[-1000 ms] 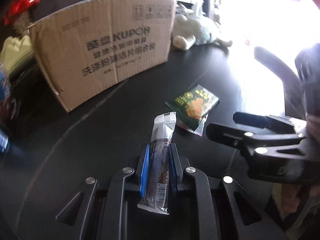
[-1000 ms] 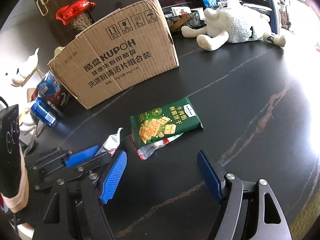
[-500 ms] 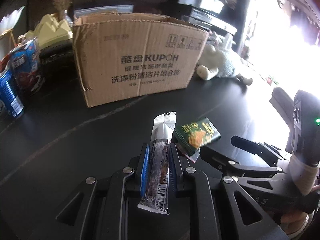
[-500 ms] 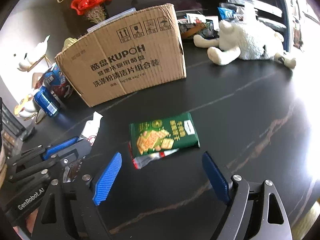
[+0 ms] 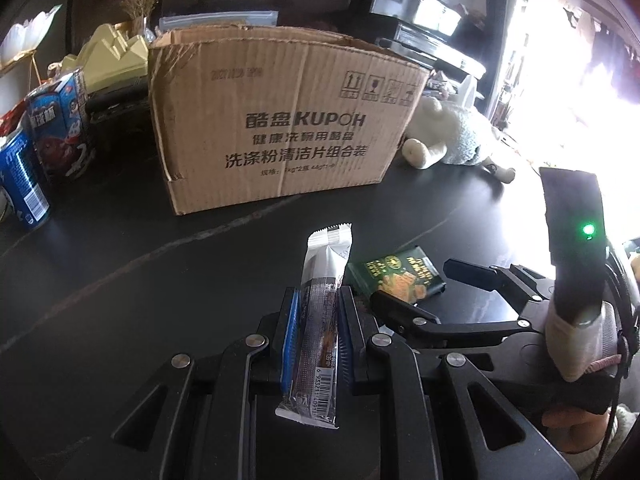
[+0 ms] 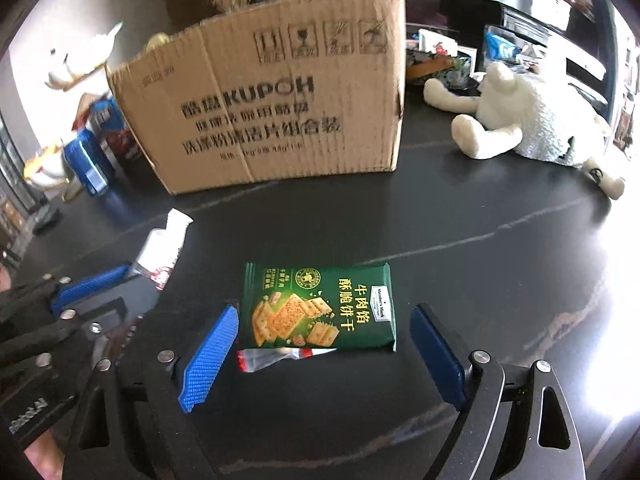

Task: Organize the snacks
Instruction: 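Move right gripper to green cracker packet while left holds silver bar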

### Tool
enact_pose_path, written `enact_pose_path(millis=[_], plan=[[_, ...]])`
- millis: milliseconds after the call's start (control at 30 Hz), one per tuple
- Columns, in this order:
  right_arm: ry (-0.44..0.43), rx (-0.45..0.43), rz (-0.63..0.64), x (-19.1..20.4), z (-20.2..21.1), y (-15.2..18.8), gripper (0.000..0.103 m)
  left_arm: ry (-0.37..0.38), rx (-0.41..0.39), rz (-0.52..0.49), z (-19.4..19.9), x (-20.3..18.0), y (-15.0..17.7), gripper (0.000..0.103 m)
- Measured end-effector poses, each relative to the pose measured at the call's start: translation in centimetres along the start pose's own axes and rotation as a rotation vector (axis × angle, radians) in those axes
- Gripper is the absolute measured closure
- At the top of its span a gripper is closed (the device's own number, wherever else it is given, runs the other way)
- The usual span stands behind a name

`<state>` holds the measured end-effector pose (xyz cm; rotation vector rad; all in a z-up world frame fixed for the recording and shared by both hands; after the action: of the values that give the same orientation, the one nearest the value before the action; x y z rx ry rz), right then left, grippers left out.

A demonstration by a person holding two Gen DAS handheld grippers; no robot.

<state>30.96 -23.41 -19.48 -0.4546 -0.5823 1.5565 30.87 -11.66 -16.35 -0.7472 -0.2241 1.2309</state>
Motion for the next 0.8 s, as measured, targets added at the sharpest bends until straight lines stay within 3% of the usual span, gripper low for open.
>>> enact_pose_path(millis=[267, 600, 800], plan=[[0.010, -0.005, 0.011, -0.03, -0.79, -0.30, 0.015, -0.007, 0.015, 0.002, -0.91, 0.07, 0.16, 0.084], [-0.007, -0.021, -0.012, -0.10, -0.57, -0.11, 0.027, -0.015, 0.020, 0.006, -0.78, -0.18, 0.56, 0.084], [-0.024, -0.035, -0.041, -0.39, 0.04, -0.12, 0.030, -0.023, 0.013, 0.003, -0.40, -0.47, 0.40, 0.084]])
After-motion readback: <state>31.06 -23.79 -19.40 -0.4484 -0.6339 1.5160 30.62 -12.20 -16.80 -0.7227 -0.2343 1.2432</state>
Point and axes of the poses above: each gripper's, at about its wrist camera, not at the fingertips, and z roughly against the way its jaws point, x to its left, y to its underside, the point moved 8 cm from there along -z, roughly the way its jaws point, and after that the axes turned 3 degrees about z, right-handed, at the moved point
